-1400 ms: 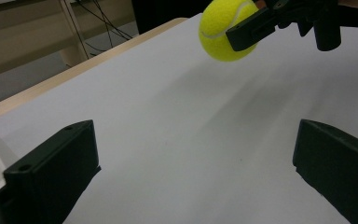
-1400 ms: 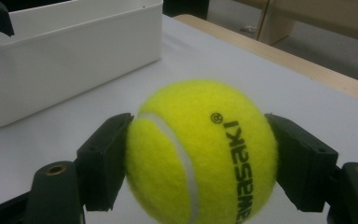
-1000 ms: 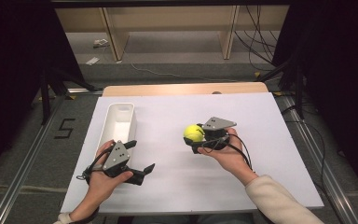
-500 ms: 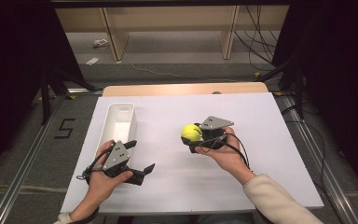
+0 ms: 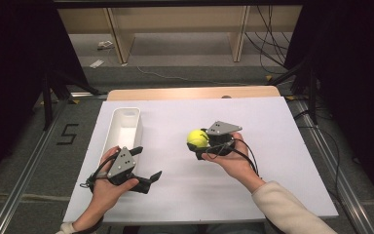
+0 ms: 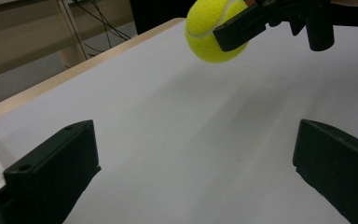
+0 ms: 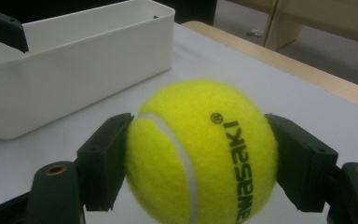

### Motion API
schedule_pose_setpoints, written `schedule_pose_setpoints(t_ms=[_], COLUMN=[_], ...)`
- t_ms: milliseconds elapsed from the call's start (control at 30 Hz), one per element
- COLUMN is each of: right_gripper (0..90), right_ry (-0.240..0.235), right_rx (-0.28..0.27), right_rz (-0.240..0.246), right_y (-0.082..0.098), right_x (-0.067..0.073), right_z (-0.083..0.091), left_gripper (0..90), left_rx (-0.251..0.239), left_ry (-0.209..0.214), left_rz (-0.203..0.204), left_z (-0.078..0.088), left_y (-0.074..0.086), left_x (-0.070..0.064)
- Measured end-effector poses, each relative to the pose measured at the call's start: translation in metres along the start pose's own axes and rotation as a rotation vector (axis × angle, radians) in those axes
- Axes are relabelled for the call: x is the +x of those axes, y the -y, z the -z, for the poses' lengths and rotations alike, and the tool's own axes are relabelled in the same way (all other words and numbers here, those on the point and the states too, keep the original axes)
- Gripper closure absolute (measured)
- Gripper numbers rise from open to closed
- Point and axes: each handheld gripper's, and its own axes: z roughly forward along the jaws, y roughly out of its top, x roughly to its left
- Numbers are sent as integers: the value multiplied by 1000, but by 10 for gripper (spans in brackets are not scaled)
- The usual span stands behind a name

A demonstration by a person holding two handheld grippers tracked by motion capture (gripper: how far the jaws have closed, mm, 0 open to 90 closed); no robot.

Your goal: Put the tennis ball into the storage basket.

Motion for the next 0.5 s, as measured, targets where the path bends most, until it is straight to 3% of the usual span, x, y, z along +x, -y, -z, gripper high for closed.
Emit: schedule_pose_setpoints(t_ms=[500], right_gripper=[272], right_ry=[-8], right_rx=[-7], right_rz=[1], right_y=[-4], right_x=[3], right_z=[-4], left_gripper=[0], left_rx=[0], left_ry=[1], left_rz=[-1], left_z=[0], left_y=[0], left_x=[0])
